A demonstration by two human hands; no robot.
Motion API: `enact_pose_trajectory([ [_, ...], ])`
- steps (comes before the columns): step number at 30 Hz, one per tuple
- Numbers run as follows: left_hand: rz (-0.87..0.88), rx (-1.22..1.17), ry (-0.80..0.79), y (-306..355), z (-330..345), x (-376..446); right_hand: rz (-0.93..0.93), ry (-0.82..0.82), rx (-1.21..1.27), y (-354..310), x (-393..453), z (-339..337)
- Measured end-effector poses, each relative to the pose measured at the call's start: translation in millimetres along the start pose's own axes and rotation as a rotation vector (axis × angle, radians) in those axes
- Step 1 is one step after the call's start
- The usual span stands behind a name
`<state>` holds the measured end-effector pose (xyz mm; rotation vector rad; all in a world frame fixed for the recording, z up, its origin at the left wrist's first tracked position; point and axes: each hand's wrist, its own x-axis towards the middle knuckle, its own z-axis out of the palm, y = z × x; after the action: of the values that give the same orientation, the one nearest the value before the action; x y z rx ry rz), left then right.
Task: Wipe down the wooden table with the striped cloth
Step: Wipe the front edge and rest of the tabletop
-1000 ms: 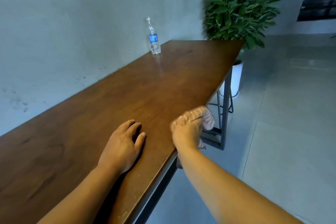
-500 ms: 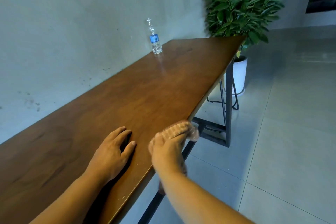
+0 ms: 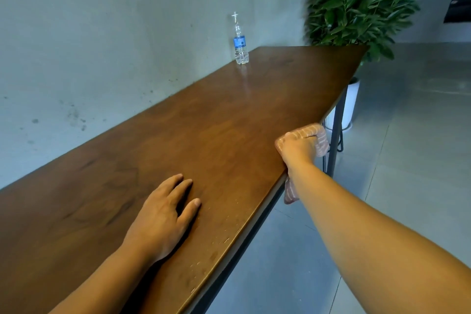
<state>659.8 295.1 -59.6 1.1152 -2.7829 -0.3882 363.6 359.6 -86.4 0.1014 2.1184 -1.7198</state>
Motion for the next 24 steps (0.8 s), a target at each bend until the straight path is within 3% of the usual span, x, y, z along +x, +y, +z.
enact_pose_trajectory([
  [4,0.023,0.020,0.025,-3,1,1,-0.034,-0.009,0.024,27,-84,4],
  [8,0.031,0.015,0.024,-3,2,0,-0.190,-0.076,0.079,76,-180,7],
  [11,0.049,0.006,0.035,-4,0,-3,-0.072,-0.178,-0.001,95,-229,10],
  [14,0.070,-0.009,0.019,-7,-5,-11,-0.016,-0.250,0.025,98,-244,8],
  [17,0.110,-0.008,-0.032,-17,-11,-25,0.024,-0.174,0.045,95,-231,10],
  [21,0.148,-0.001,-0.059,-39,-20,-51,0.128,-0.221,0.254,65,-181,12],
  [24,0.142,-0.042,-0.042,-48,-22,-59,0.066,-0.091,0.132,42,-141,6],
])
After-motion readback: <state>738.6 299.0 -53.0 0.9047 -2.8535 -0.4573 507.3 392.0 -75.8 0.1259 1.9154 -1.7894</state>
